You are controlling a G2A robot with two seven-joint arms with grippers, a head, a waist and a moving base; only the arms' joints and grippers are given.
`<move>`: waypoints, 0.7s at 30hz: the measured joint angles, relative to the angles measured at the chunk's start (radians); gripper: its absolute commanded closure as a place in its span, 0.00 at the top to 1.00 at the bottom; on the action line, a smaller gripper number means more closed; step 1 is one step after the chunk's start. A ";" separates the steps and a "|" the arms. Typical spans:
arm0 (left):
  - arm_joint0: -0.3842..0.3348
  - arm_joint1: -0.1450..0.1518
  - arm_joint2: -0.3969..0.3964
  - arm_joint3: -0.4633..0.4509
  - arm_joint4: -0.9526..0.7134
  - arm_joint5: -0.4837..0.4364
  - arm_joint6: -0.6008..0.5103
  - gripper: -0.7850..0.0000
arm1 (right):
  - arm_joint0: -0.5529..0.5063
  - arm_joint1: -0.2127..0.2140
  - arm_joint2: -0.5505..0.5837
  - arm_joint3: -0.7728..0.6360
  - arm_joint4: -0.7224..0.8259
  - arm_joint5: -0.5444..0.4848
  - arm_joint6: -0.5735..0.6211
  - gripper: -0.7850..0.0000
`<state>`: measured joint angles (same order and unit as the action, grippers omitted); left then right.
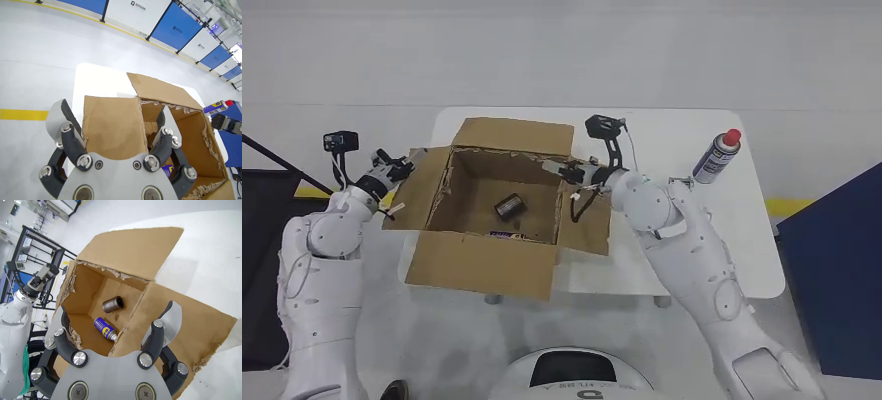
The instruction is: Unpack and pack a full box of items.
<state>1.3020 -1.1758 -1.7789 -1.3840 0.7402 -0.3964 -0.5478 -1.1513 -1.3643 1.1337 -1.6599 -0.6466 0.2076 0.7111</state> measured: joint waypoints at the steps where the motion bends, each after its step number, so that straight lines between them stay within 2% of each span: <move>1: -0.004 0.000 0.007 0.004 0.004 0.002 -0.002 1.00 | -0.021 0.006 0.027 -0.025 -0.007 0.001 -0.008 1.00; 6: -0.024 0.002 0.036 0.021 0.018 0.017 -0.008 1.00 | -0.159 0.031 0.167 -0.168 -0.055 0.026 -0.071 1.00; 14: -0.023 0.002 0.036 0.021 0.018 0.017 -0.008 1.00 | -0.164 0.031 0.171 -0.170 -0.057 0.029 -0.075 1.00; 18: -0.023 0.002 0.036 0.021 0.018 0.017 -0.008 1.00 | -0.138 0.027 0.136 -0.082 -0.196 0.148 -0.164 1.00; 20: -0.023 0.002 0.036 0.021 0.018 0.017 -0.008 1.00 | -0.115 0.031 0.147 -0.036 -0.243 0.201 -0.128 1.00; 21: -0.023 0.002 0.036 0.021 0.018 0.017 -0.008 1.00 | -0.099 0.035 0.146 -0.002 -0.295 0.245 -0.071 1.00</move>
<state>1.2786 -1.1736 -1.7428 -1.3635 0.7580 -0.3799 -0.5555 -1.2503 -1.3296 1.2796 -1.6620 -0.9417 0.4530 0.6396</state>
